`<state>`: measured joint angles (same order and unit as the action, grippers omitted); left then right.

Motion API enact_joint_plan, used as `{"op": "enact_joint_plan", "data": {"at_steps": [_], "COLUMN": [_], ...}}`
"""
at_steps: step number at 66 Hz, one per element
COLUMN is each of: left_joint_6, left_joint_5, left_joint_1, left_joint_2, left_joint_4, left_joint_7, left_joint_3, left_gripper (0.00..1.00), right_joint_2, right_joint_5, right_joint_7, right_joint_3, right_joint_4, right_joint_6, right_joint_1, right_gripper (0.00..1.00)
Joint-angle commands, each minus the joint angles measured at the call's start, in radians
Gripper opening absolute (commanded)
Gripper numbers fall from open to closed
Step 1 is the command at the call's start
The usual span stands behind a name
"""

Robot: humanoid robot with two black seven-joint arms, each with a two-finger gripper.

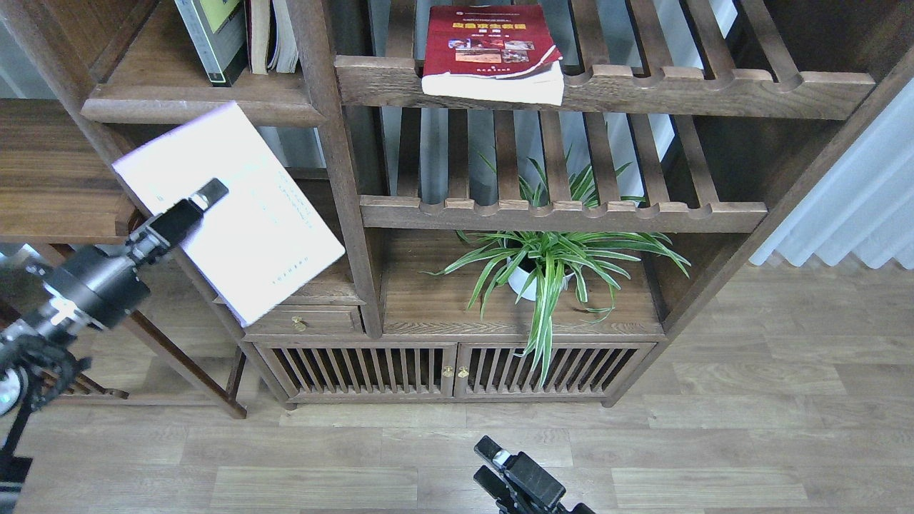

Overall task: Organize books on shelf
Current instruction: 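Carry the white book with the left gripper up to the side shelf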

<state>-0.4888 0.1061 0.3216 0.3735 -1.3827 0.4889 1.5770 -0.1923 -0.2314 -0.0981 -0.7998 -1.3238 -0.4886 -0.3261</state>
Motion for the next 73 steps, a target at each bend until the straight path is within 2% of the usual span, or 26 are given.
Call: {"op": "enact_joint_plan", "data": {"at_steps": [1,12,33,52,56,73], "left_joint_6": [0.000,0.000,0.000,0.000,0.000,0.000], "left_joint_5": [-0.002,0.001,-0.002,0.058,0.083,0.141], "left_joint_1": [0.077,0.086,0.090,0.102,0.119,0.332], "left_joint_2": [0.137,0.197,0.421,0.470,0.466,0.461], "left_joint_4": [0.001,0.001,0.001,0.017,0.028,0.105], "left_joint_7": [0.000,0.000,0.000,0.000,0.000,0.000], "left_joint_3": [-0.003,0.009,0.006,-0.005,-0.008,-0.100], "left_gripper": [0.01,0.01,0.01,0.01,0.01,0.01], "right_joint_2": [0.005,0.007,0.008,0.036,0.039,0.048], "right_joint_5": [-0.002,-0.006,-0.008,-0.008,-0.008,-0.008], "right_joint_7": [0.000,0.000,0.000,0.000,0.000,0.000], "right_joint_3": [-0.001,-0.007,-0.016,-0.021,-0.021,-0.021], "right_joint_4": [0.001,0.003,0.003,0.001,0.001,0.001], "right_joint_6": [0.000,0.000,0.000,0.000,0.000,0.000], "right_joint_1": [0.001,0.001,0.012,0.021,0.021,0.024], "right_gripper": [0.90,0.90,0.90,0.90,0.90,0.89]}}
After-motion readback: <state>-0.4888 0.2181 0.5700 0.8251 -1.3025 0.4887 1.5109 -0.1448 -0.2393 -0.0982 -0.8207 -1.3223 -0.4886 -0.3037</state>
